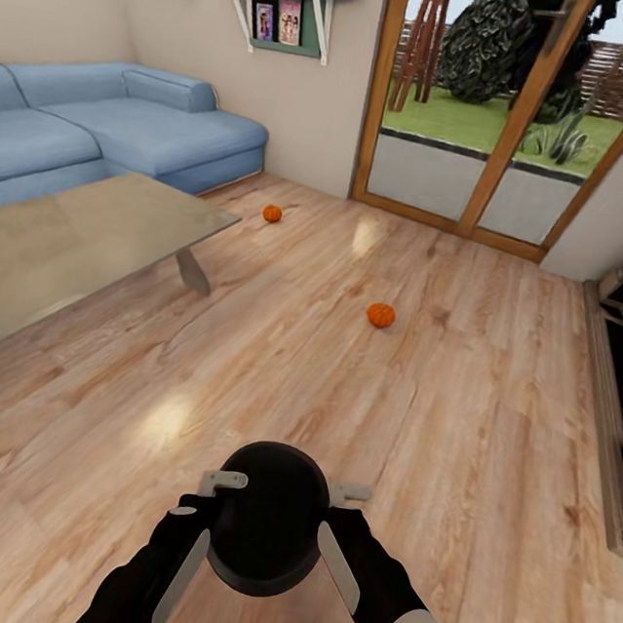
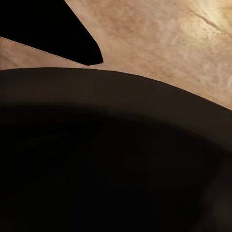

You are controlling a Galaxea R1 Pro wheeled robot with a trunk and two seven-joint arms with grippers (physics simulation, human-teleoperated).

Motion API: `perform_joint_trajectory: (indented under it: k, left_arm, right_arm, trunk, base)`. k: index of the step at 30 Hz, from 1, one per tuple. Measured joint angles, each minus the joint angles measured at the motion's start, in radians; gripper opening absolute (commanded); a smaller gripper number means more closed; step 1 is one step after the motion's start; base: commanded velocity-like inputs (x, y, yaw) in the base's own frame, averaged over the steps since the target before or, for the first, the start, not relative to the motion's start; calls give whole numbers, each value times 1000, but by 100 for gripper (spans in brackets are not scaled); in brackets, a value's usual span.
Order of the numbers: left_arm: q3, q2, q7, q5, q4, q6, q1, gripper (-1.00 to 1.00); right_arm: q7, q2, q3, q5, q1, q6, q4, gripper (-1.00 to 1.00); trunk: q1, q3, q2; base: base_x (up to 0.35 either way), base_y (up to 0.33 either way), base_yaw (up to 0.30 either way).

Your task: Place each of the two pumpkins and all three candles from the living room inside a cabinet in the living room (use any cabinet), then make sure every cabinet is closed, and position the cauldron so it is next to a table in the living room.

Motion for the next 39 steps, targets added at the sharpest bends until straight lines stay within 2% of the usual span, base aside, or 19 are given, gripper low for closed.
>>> perform_joint_trajectory:
  k: [39]
  left_arm:
    - [0,0,0,0,0,0,0,-100]
  right_arm:
    - [0,0,0,0,0,0,0,-100]
  trunk:
    - [0,0,0]
  base:
    - [0,0,287]
